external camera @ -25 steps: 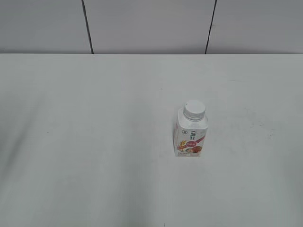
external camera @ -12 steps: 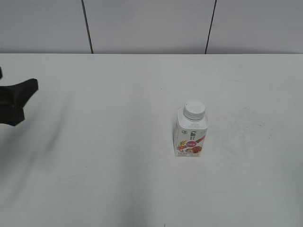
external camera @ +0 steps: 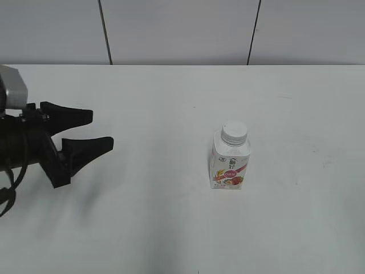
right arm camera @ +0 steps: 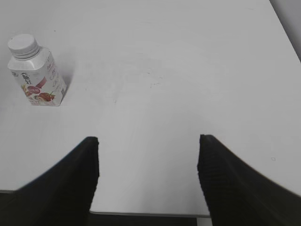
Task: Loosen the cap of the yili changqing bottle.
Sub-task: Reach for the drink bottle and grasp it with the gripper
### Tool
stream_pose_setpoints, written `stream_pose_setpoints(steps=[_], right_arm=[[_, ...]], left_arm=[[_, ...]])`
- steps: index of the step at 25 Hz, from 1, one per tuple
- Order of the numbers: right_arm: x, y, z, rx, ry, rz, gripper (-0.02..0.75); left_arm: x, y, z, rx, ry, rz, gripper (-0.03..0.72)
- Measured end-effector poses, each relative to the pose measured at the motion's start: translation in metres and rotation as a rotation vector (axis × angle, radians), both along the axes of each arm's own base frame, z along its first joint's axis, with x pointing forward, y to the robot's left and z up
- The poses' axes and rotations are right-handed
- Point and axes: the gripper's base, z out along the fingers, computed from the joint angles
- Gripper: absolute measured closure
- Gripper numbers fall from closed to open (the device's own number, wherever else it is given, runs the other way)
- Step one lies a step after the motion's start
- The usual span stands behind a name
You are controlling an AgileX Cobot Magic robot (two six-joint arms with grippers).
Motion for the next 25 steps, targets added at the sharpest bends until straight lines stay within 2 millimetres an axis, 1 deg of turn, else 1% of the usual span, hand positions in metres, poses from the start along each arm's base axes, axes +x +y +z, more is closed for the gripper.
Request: stream_pose_setpoints(steps=[5,7,9,11,14,18,22,25], right_arm=[[0.000,0.000,0.000,0.000,0.000,0.000,0.216],[0.000,0.000,0.000,0.000,0.000,0.000,0.216],[0.000,0.000,0.000,0.000,0.000,0.000,0.216],[0.000,0.000,0.000,0.000,0.000,0.000,0.216],[0.000,0.000,0.000,0.000,0.000,0.000,0.216],[0.000,0.000,0.000,0.000,0.000,0.000,0.216],[0.000,0.000,0.000,0.000,0.000,0.000,0.216],[0.000,0.000,0.000,0.000,0.000,0.000,0.216]], left_arm=[[0.019,-0.007,-0.010,0.002,0.007,-0.136,0.161],[0.024,-0.011,-0.015,0.020,0.009,-0.207,0.136],[0.029,-0.018,-0.021,0.028,0.016,-0.250,0.092],[0.034,-0.026,-0.026,0.032,0.016,-0.288,0.069],[0.045,-0.045,-0.029,0.033,-0.003,-0.348,0.063],[0.059,-0.069,-0.036,0.005,0.045,-0.392,0.072],[0.066,-0.091,-0.048,-0.002,0.068,-0.443,0.083],[0.070,-0.109,-0.052,0.000,0.051,-0.492,0.092]])
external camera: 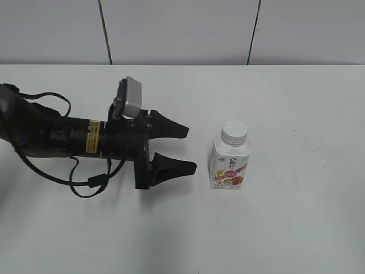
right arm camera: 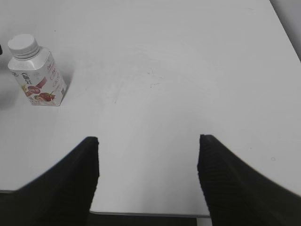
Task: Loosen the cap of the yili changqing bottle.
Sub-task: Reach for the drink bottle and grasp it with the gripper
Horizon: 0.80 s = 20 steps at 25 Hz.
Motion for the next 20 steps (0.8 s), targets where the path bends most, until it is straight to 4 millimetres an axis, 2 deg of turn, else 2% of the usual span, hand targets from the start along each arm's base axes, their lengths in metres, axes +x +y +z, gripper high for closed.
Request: stream_pose_setpoints(steps=[7,15,20], right_arm=[[0.000,0.000,0.000,0.000,0.000,0.000,0.216],[0.000,0.000,0.000,0.000,0.000,0.000,0.216],[0.000,0.000,0.000,0.000,0.000,0.000,0.216]], left_arm=[[0.013,-0.032,-0.012,-0.008,-0.039,-0.070,0.092],[0.013,-0.050,-0.027,0.000,-0.033,-0.101,0.093],[0.018,-0.064,-0.027,0.022,-0.072,-0.104,0.093]])
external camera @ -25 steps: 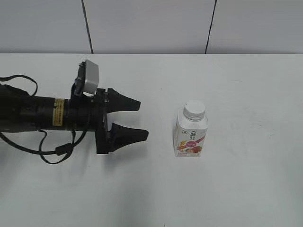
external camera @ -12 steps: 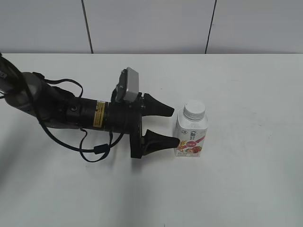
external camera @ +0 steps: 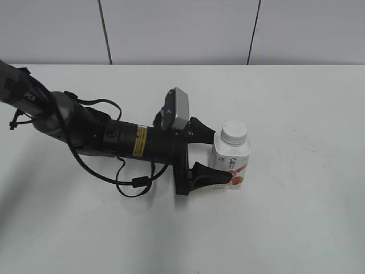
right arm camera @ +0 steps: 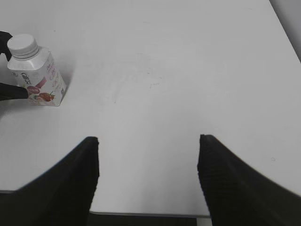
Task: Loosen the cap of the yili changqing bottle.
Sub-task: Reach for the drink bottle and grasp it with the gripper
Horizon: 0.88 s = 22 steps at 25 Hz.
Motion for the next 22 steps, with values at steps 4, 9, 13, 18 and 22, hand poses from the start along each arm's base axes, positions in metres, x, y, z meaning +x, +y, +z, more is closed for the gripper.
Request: stream_pose_setpoints(steps=[4,9,13,18,22], right_arm=[[0.0000,0.0000,0.0000,0.000,0.000,0.000,0.216],[0.0000,0.0000,0.0000,0.000,0.000,0.000,0.216],[0.0000,0.0000,0.0000,0.000,0.000,0.000,0.216],[0.0000,0.0000,0.0000,0.000,0.000,0.000,0.216],[0.0001,-0.0007,0.0000,-0.007,-0.001,-0.005,0.216]], left_arm=[[-0.0006,-0.0050,-0.0004,0.017,-0.012,0.001,0.120],[0.0001,-0.0058,-0.0017,0.025,-0.010,0.017,0.238],[0.0004,-0.0058,-0.0018,0.026,-0.010,0.020,0.319],[0.0004,-0.0058,-0.0018,0.026,-0.009,0.020,0.322],[0.0003,-0.0058,-0.0018,0.025,-0.009,0.020,0.323]])
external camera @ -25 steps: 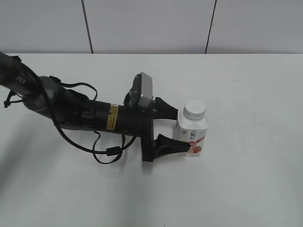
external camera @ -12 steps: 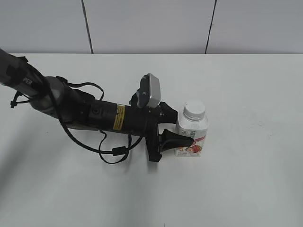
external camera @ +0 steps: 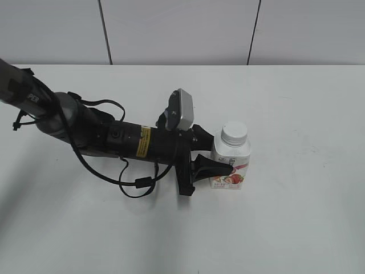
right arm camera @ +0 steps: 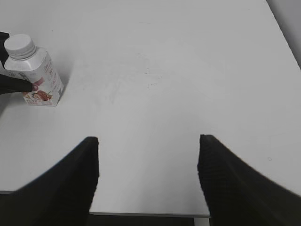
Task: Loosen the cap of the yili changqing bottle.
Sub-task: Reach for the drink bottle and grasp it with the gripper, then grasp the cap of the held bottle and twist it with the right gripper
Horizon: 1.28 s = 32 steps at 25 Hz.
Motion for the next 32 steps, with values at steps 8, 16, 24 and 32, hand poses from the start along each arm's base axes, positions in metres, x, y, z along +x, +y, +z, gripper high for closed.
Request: stream_pose_setpoints(steps=[8,16,24,32], right_arm=[[0.006,0.001,0.005,0.003,0.037,0.003,0.216],[0.063,0.009,0.045,0.014,0.261,-0.011,0.216],[0.162,0.022,0.066,0.004,0.597,-0.021,0.216],[0.251,0.033,0.062,-0.007,0.739,-0.024,0.216]], left_arm=[[0.000,0.000,0.000,0.001,0.000,0.000,0.323],[0.000,0.000,0.000,0.001,0.000,0.000,0.323],[0.000,0.000,0.000,0.000,0.000,0.000,0.323],[0.000,0.000,0.000,-0.001,0.000,-0.001,0.323]])
